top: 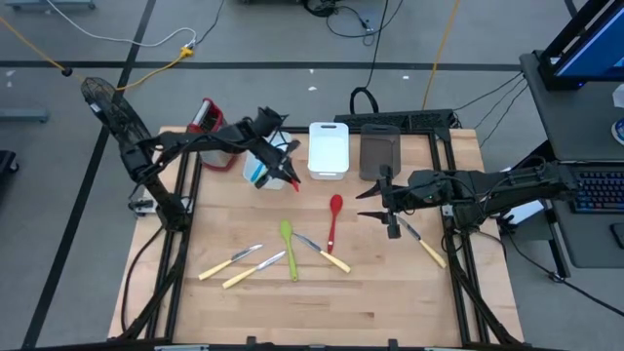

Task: Pick & Place Kitchen Items
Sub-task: Put the red spatula into the left white bin

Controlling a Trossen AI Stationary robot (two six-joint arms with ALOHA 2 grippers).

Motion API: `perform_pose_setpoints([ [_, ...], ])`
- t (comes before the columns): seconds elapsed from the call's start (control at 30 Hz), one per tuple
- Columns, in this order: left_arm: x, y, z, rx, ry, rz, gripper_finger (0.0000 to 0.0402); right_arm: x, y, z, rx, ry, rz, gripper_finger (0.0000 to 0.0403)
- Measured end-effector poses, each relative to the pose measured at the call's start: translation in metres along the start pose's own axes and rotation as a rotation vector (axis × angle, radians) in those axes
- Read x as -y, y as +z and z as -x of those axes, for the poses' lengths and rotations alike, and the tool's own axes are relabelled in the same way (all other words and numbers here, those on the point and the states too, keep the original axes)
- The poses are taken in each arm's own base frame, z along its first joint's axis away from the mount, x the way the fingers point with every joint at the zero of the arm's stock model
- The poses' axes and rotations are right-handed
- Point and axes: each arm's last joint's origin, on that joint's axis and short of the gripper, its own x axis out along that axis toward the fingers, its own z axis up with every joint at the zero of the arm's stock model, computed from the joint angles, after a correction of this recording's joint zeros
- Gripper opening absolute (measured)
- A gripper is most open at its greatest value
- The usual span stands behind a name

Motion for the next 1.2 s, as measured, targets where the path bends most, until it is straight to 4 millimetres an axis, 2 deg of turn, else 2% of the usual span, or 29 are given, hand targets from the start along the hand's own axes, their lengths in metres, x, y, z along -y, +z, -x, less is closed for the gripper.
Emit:
perform_pose_setpoints([
  [0.17, -0.001, 0.001, 0.010, -0.019, -0.007, 0.073, 0.0014, 0.000, 0.000, 0.000, 0.000, 0.000, 0.000, 0.0183],
  [0.4, -0.005, 0.005, 0.019, 0.010, -0.009, 0.089, 0.0015, 0.000, 0.000, 0.000, 0.001, 0.000, -0.004, 0.0183],
  [0.6, -0.012, 0.009, 0.027, 0.030, 0.000, 0.102, 0.0038, 0.000, 0.000, 0.000, 0.002, 0.000, -0.004, 0.0183],
  [1.0, -0.014, 0.017, 0.046, 0.122, -0.034, 0.011, 0.0045, 0.000, 0.000, 0.000, 0.002, 0.000, -0.012, 0.0183],
  [1.2, -0.016, 0.019, 0.049, 0.151, -0.033, 0.036, 0.0046, 0.000, 0.000, 0.000, 0.002, 0.000, -0.028, 0.0183],
])
